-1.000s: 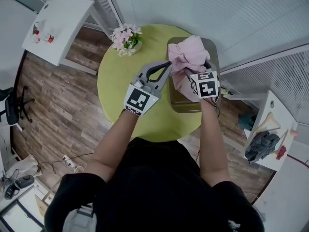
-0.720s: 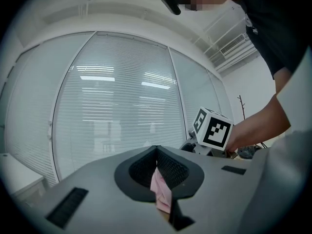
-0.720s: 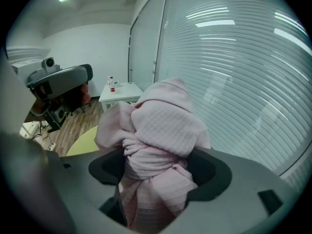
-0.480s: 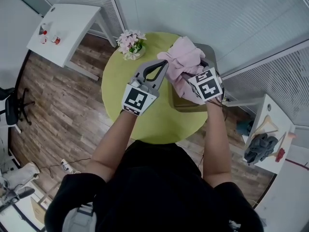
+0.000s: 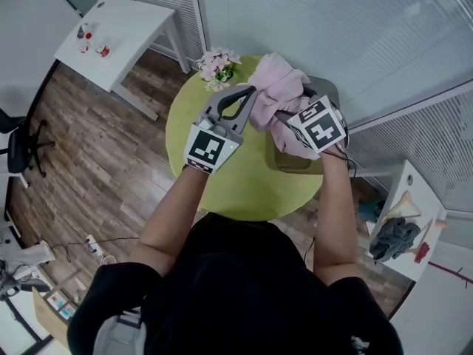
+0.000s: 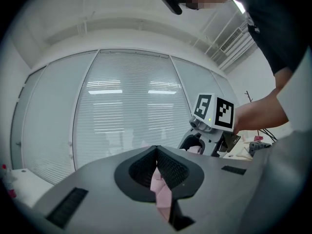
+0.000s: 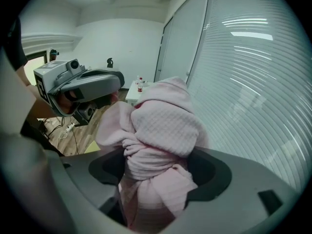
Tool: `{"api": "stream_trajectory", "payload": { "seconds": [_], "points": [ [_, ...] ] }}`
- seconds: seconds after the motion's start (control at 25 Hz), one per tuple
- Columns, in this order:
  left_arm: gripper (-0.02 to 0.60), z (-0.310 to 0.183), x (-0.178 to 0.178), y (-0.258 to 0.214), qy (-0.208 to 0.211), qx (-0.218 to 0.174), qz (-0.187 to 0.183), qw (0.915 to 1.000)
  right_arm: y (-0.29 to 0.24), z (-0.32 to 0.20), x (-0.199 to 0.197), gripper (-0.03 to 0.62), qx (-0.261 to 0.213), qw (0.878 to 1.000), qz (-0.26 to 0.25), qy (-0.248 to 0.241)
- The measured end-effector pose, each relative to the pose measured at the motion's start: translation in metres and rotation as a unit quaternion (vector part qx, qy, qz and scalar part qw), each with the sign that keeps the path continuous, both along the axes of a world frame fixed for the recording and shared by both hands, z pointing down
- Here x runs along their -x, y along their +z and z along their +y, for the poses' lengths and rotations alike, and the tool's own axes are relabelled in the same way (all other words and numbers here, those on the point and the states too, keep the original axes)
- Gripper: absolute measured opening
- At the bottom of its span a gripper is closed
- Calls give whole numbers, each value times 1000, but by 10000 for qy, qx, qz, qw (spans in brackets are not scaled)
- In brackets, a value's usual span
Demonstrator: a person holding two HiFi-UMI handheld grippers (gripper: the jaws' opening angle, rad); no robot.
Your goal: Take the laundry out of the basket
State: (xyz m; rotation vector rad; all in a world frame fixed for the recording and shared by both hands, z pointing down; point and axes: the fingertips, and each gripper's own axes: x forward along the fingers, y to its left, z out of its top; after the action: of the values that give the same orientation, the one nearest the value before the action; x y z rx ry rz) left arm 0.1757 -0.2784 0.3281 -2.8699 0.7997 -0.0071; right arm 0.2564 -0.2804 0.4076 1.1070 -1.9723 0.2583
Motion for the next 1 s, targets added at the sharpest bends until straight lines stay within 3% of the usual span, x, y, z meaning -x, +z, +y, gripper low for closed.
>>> {"api": "stream_trajectory", "payload": {
  "seconds": [0.32, 0.76, 1.0],
  "points": [
    [11, -4, 67, -12, -537, -66, 53, 9985, -17, -12, 79, 396, -72, 9978, 27, -657],
    [11, -3, 173, -7, -1278, -25, 40, 9918, -2, -12, 199, 393, 83, 9889, -43, -1480],
    [11, -4, 205, 4, -1497, 101, 29, 9887, 25, -9, 243, 391, 345, 9836, -192, -1758]
  ]
}}
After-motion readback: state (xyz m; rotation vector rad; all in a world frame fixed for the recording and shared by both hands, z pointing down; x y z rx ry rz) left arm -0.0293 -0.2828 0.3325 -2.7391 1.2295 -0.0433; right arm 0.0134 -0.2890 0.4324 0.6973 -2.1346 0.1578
